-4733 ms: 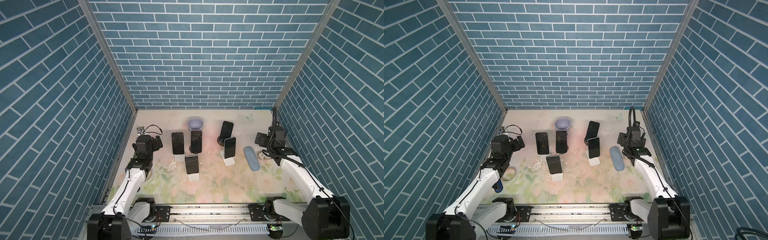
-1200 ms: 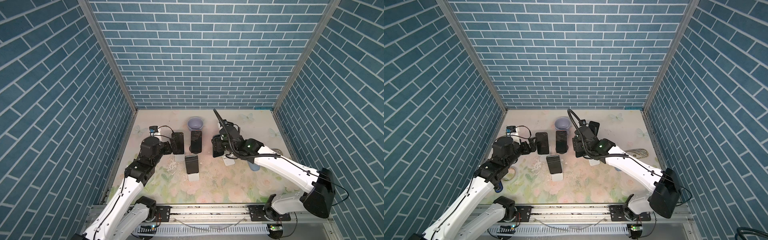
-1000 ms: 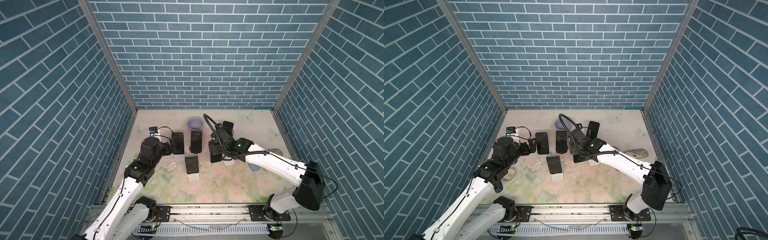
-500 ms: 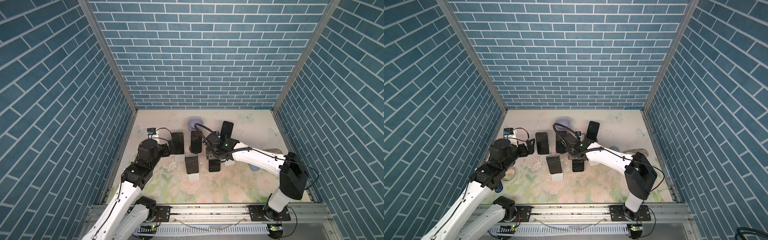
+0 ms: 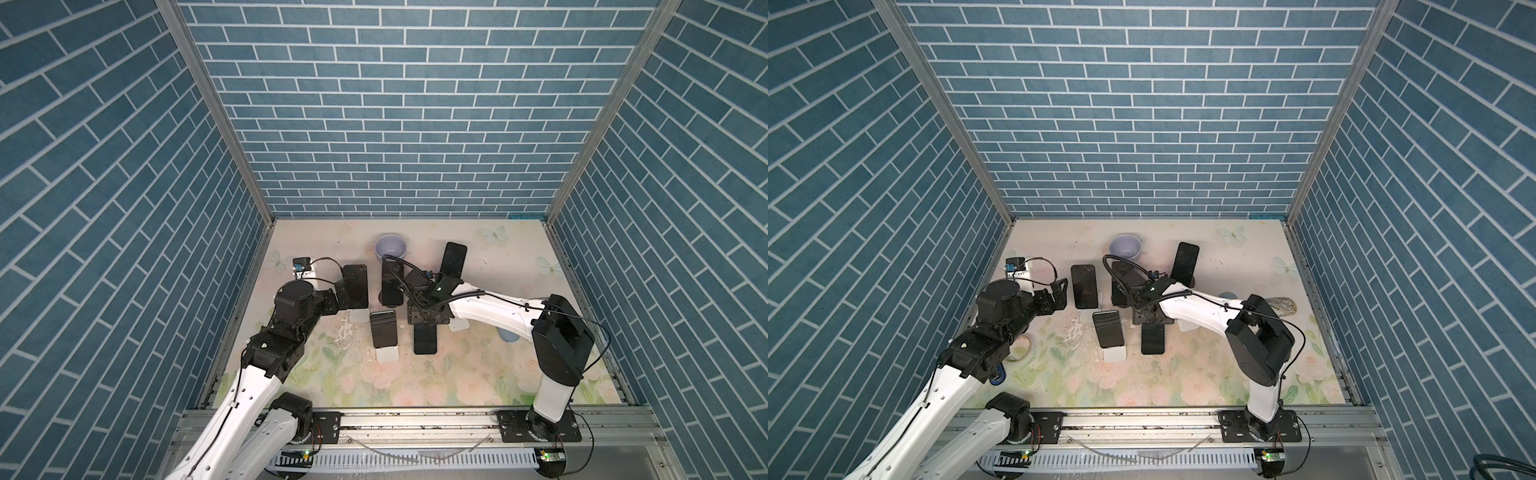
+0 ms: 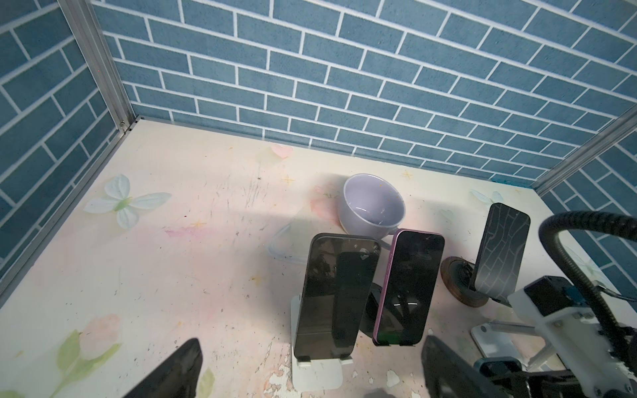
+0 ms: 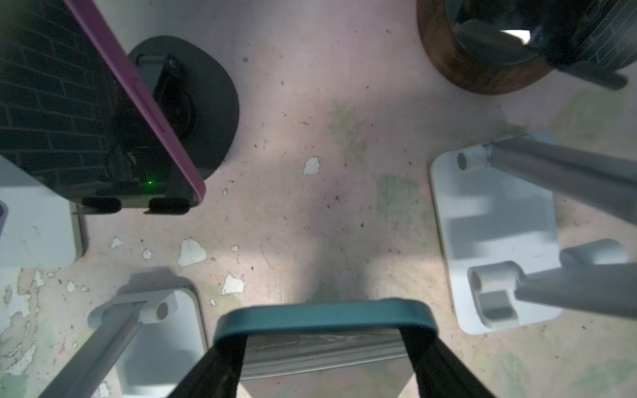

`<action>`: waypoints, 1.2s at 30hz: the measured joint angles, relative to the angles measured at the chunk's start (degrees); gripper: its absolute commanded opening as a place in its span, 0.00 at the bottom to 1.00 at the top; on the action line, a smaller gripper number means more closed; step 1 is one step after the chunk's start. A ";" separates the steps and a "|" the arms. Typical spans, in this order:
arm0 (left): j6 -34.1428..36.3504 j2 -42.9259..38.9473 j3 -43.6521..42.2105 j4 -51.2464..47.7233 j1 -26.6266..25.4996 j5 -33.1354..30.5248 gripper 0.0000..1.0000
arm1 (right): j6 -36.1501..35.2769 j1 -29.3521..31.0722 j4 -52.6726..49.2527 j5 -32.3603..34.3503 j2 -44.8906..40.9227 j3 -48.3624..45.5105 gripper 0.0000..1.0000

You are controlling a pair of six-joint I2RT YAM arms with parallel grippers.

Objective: Remove the phone from the phone stand

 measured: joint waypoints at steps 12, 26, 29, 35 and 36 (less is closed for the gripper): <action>0.42 -0.55 -0.02 0.00 0.00 -1.62 1.00 | 0.00 -2.32 2.03 -4.07 3.19 -0.09 0.26; 1.01 0.24 -0.02 0.02 0.00 -3.48 1.00 | -0.09 -2.93 1.09 -5.99 7.39 -0.02 0.26; 1.01 0.26 -0.02 0.07 0.00 -3.93 1.00 | -0.26 -2.93 0.44 -6.03 8.13 0.07 0.27; 1.01 0.52 -0.02 0.39 0.00 -4.20 1.00 | -0.28 -2.93 0.11 -6.12 8.24 0.22 0.29; 1.01 0.63 -0.02 0.39 0.00 -4.22 1.00 | -0.28 -2.93 0.09 -6.12 8.26 0.24 0.30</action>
